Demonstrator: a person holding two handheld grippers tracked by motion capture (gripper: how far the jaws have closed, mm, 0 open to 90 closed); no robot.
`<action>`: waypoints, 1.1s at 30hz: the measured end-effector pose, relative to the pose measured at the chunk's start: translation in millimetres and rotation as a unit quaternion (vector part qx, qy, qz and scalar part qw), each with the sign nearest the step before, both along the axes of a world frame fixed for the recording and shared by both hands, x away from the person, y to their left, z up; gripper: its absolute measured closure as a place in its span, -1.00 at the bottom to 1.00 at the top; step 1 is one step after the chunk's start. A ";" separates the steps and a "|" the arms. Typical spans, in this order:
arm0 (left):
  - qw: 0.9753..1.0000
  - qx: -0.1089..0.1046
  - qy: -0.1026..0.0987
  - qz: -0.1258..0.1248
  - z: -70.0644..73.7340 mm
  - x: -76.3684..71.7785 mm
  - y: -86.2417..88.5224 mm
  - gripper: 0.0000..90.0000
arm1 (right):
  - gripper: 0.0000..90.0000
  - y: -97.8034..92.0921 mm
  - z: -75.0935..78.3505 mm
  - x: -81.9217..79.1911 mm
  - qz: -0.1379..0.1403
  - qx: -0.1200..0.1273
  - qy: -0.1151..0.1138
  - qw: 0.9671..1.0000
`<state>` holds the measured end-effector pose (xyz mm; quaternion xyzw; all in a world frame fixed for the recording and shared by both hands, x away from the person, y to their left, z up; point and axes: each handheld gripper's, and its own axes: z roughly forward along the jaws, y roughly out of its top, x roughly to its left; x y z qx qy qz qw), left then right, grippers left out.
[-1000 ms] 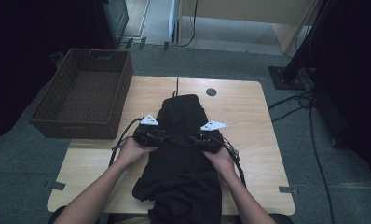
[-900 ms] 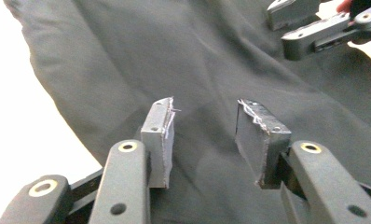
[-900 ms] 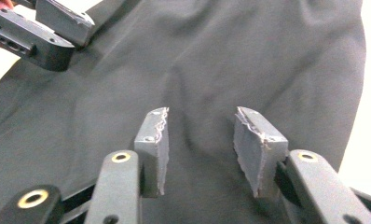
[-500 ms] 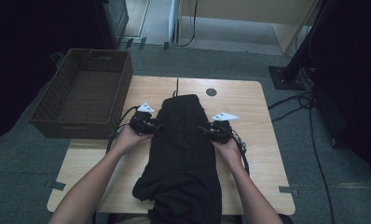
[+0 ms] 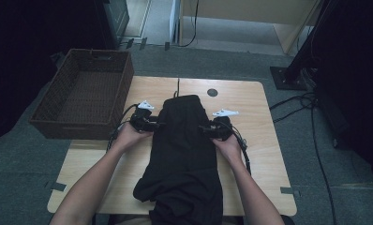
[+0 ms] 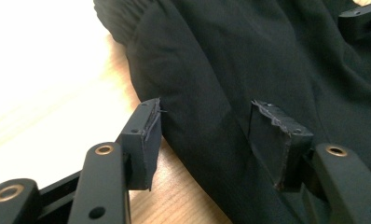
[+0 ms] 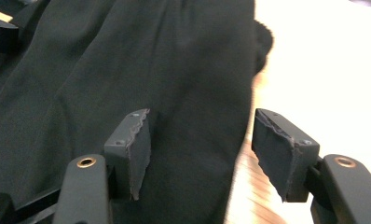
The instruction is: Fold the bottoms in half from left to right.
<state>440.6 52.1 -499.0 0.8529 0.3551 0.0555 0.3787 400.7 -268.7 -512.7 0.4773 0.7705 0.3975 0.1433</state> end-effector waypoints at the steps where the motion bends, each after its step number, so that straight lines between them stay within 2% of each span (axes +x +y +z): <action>1: 1.000 0.000 0.001 0.002 -1.2 -0.5 -0.6 -0.04 | -0.19 2.4 -0.9 0.6 0.003 -0.001 0.000 1.000; 5: 1.000 0.013 0.002 0.002 -8.4 -2.7 -2.4 -0.06 | -0.20 10.0 -3.8 0.5 0.006 -0.007 0.001 1.000; 8: 1.000 0.011 -0.002 0.003 -9.2 -4.0 -4.6 -0.06 | -0.21 13.3 -5.4 -0.3 0.006 -0.010 0.003 1.000; 14: 1.000 0.013 -0.005 -0.005 -9.4 -6.3 -10.1 -0.02 | -0.18 18.3 -9.4 -4.7 -0.001 -0.032 -0.026 0.999; 16: 1.000 0.018 -0.006 -0.005 -9.0 -7.3 -11.5 0.00 | -0.19 18.0 -9.4 -4.8 -0.002 -0.033 -0.026 0.999; 19: 1.000 0.018 -0.003 -0.005 -8.4 -8.7 -10.5 0.01 | -0.25 15.5 -6.7 -6.6 -0.020 -0.047 -0.019 0.999; 24: 1.000 0.011 0.000 -0.007 -9.0 -8.5 -9.9 0.09 | -0.18 13.5 -8.8 -8.9 -0.017 -0.032 -0.020 0.999; 28: 1.000 0.014 -0.006 -0.018 -9.4 -11.0 -14.2 0.25 | -0.02 18.5 -9.4 -9.8 -0.005 -0.026 -0.025 0.999; 30: 1.000 0.016 -0.009 -0.024 -9.7 -12.1 -15.9 0.47 | 0.14 21.0 -9.3 -11.8 -0.001 -0.024 -0.025 0.999; 33: 1.000 0.010 -0.011 -0.022 -11.8 -14.4 -17.9 0.77 | 0.58 24.3 -9.4 -16.2 0.005 -0.015 -0.025 1.000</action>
